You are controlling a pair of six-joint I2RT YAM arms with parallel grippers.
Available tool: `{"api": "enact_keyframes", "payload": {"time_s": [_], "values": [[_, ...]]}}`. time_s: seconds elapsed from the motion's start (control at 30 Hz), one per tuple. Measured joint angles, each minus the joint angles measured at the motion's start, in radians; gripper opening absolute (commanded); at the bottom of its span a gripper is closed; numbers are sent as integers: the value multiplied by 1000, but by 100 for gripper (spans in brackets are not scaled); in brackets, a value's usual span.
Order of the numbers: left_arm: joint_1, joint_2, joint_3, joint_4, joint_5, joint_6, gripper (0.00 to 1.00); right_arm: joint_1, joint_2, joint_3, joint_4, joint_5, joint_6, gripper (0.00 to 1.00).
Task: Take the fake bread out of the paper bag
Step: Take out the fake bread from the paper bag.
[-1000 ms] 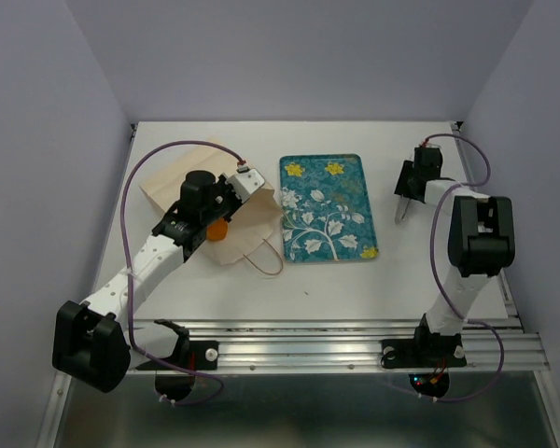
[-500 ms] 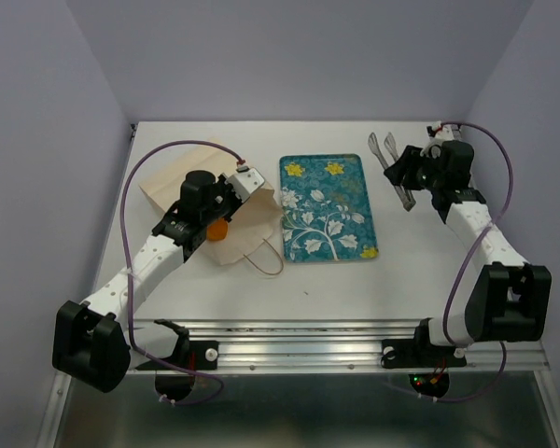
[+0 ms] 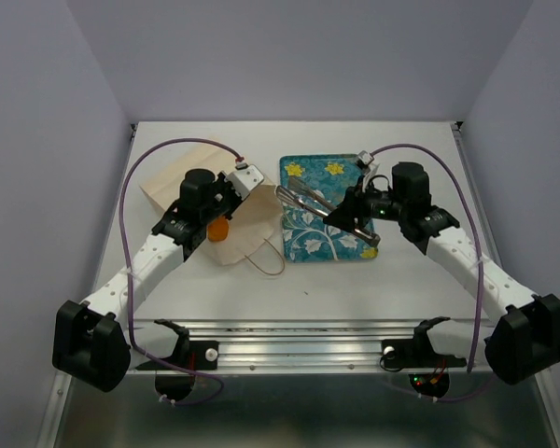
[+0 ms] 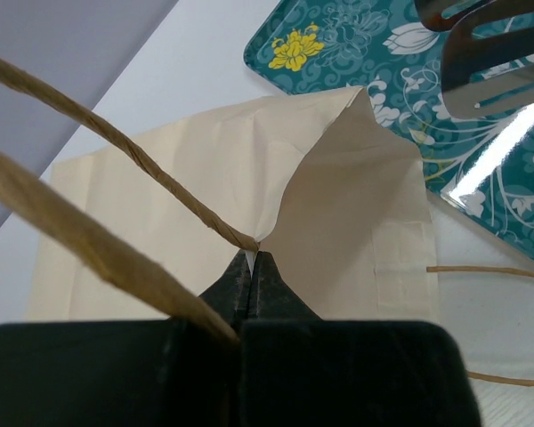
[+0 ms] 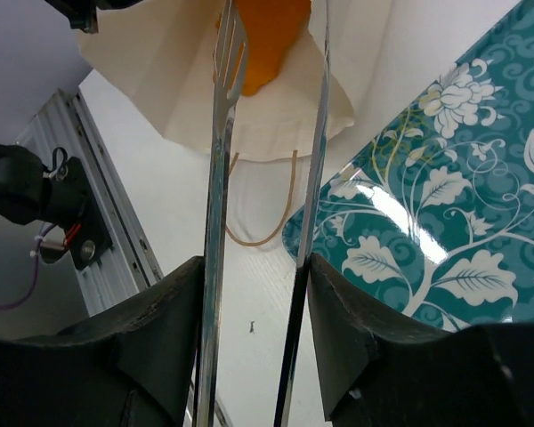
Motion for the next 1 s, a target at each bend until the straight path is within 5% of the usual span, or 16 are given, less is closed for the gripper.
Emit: {"api": "enact_keyframes", "payload": {"time_s": [0.33,0.57,1.0], "values": [[0,28,37,13,-4,-48,0,96,3,3,-10,-31,-15,54],[-1,28,42,12,-2,-69,0,282,225,121,-12,105,-3,52],[-8,37,42,14,3,-87,0,411,469,203,190,380,190,57]]}}
